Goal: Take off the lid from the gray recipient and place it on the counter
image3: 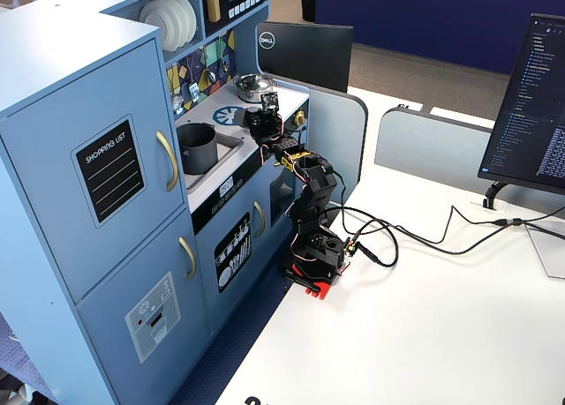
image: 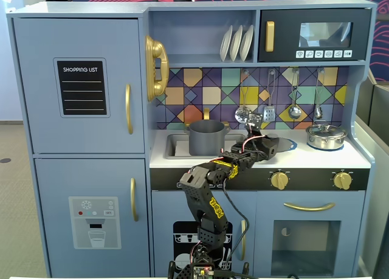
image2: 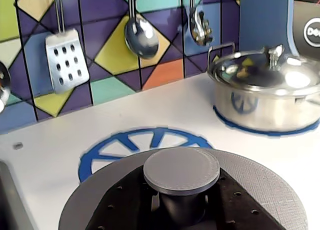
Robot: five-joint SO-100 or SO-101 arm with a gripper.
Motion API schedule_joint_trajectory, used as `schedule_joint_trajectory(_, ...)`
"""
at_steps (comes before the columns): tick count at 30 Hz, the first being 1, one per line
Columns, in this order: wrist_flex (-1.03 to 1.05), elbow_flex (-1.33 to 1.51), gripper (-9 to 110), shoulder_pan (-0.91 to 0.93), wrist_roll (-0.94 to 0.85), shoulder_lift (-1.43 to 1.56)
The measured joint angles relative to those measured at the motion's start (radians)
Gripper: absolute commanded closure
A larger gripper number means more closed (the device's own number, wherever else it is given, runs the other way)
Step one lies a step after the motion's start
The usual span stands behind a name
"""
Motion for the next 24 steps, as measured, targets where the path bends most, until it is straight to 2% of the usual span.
schedule_joint_trajectory(24, -0.114, -0.020, 101, -0.002, 0.003, -0.201)
